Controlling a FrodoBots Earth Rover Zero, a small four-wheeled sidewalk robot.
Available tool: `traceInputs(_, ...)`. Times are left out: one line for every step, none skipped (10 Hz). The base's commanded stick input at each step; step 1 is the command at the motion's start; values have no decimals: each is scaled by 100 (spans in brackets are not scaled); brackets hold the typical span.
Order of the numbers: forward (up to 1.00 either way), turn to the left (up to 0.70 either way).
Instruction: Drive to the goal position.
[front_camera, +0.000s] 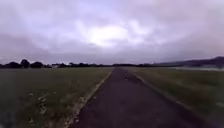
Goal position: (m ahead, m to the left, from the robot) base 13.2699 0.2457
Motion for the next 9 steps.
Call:
traceInputs(50,0)
traceInputs(50,-9)
traceInputs(50,-21)
traceInputs(50,-25)
traceInputs(50,-25)
traceInputs(50,0)
traceInputs(50,0)
traceInputs(50,0)
traceInputs(50,0)
